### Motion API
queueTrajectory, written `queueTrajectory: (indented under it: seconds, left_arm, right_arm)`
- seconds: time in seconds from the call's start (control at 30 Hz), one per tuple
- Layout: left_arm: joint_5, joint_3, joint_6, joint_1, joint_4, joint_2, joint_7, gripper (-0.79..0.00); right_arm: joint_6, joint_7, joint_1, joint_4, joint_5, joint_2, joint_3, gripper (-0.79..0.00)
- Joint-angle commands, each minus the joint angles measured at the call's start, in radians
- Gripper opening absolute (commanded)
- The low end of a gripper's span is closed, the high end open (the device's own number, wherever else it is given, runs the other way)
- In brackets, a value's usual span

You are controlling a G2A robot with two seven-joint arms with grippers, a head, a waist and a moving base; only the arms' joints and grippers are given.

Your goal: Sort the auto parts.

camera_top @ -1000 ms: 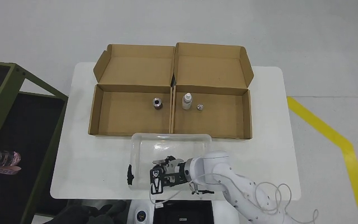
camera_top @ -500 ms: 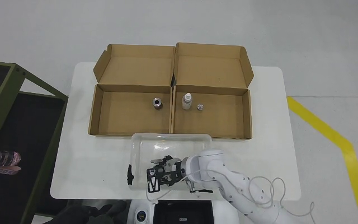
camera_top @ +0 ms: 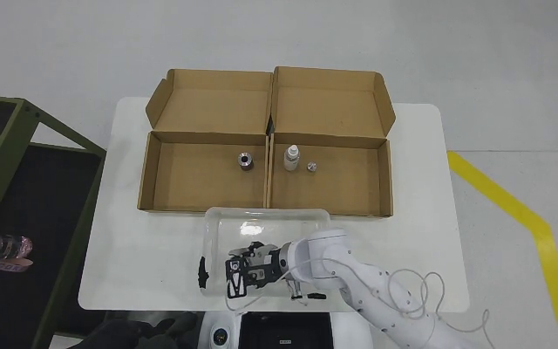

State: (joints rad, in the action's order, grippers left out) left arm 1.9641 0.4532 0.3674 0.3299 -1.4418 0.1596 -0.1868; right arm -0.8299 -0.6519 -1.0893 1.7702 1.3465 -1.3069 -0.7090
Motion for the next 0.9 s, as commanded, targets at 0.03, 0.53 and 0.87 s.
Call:
queueTrajectory:
  seconds: [0.03,0.53,0.87]
  left_arm:
    - [0.0,0.0,0.0,0.0,0.0,0.0,0.0,0.0]
    - [0.0,0.0,0.0,0.0,0.0,0.0,0.0,0.0]
    - [0.0,0.0,0.0,0.0,0.0,0.0,0.0,0.0]
  right_arm:
    - [0.003,0.013,0.005,0.009,-0.018,0.001,-0.008,-0.785]
    - [0.02,0.087,0.042,0.037,-0.115,0.005,-0.051,-0.785]
    - [0.056,0.119,0.096,0.025,-0.191,0.002,-0.087,-0.785]
